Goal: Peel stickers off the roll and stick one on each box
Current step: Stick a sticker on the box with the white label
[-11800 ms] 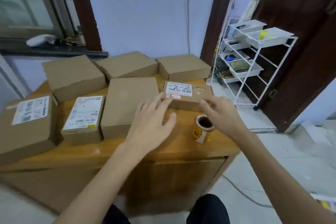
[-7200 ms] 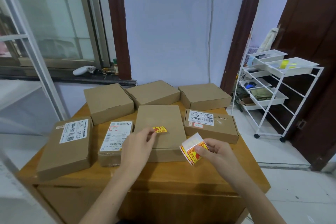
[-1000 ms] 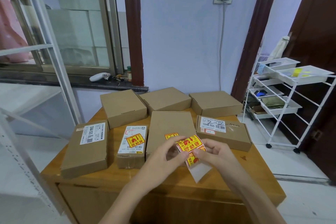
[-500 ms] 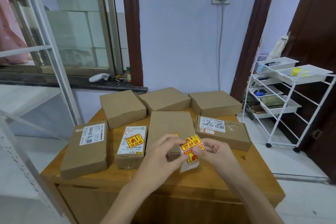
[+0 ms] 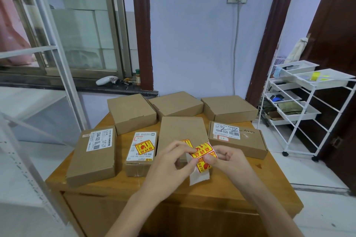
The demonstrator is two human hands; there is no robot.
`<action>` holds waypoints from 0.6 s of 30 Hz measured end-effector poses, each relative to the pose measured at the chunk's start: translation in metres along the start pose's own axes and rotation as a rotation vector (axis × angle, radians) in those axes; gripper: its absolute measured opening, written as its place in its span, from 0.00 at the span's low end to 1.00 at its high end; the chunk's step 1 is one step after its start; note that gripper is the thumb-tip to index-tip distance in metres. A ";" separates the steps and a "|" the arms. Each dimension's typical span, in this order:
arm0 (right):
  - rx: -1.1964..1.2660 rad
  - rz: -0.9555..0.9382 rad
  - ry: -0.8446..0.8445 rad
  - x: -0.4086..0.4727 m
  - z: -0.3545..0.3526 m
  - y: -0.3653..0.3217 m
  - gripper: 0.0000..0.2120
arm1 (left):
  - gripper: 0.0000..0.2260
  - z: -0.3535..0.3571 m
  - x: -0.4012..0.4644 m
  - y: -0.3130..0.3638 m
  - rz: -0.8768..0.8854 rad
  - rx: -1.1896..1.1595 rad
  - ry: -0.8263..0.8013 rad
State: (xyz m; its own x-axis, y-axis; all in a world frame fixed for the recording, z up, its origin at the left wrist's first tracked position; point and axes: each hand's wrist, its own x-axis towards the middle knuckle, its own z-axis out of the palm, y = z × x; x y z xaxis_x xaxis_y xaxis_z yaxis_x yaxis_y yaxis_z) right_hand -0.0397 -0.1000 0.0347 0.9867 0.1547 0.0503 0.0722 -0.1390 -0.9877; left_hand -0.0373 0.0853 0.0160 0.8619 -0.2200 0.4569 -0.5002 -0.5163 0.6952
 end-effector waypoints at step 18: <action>-0.017 -0.023 0.014 -0.004 -0.005 -0.001 0.09 | 0.09 0.006 0.002 -0.002 0.001 -0.094 0.010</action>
State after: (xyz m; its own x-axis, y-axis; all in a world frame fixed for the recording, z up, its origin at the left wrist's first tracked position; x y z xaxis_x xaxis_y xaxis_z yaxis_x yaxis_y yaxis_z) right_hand -0.0434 -0.1057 0.0360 0.9866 0.1442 0.0757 0.0977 -0.1519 -0.9836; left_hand -0.0336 0.0811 0.0120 0.8608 -0.2121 0.4625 -0.5070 -0.4360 0.7436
